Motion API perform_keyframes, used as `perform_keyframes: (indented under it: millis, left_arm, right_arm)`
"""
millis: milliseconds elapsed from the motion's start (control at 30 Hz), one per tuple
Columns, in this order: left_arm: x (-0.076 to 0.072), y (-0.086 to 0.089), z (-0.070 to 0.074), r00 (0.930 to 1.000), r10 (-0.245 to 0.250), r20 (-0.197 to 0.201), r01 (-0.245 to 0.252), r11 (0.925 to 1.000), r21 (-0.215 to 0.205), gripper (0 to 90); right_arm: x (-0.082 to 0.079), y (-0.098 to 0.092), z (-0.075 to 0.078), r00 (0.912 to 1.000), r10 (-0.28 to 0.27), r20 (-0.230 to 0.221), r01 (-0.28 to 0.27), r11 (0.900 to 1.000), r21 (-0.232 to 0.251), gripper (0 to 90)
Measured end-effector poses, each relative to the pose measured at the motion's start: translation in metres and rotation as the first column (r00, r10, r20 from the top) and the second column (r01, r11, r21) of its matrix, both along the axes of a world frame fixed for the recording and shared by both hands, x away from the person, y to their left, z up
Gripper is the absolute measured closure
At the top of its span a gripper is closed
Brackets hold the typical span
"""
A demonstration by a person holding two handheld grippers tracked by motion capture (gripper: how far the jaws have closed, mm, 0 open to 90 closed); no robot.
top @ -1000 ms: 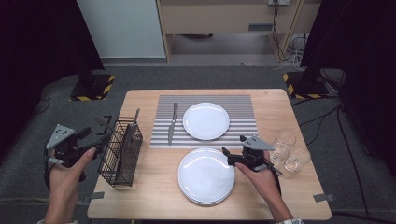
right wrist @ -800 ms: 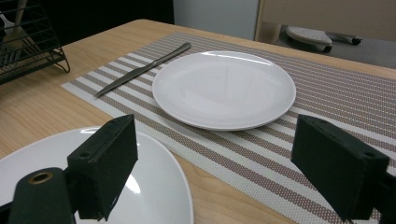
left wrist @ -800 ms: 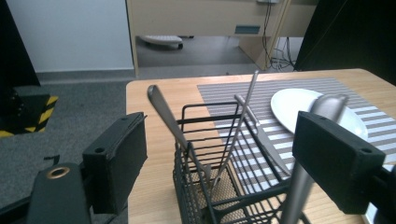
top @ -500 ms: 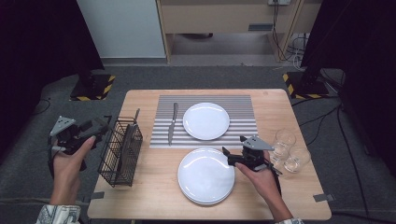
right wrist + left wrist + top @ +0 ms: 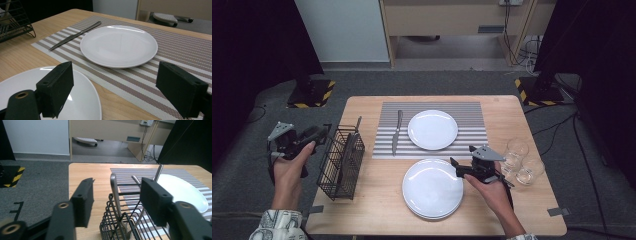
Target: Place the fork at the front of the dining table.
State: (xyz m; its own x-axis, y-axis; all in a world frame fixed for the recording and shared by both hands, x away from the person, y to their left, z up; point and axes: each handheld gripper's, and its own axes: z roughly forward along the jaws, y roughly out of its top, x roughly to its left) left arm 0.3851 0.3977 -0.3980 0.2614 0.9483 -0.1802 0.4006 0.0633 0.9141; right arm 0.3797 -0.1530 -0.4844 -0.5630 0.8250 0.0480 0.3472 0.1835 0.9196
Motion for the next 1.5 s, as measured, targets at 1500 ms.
perform_keyframes:
  millis: [1500]
  left_arm:
    - [0.015, 0.007, -0.007, 0.9978, -0.063, 0.021, 0.064, 0.9971, -0.042, 82.7]
  right_arm:
    - [0.001, 0.001, -0.002, 1.0000, 0.002, -0.007, -0.002, 1.000, -0.008, 14.6]
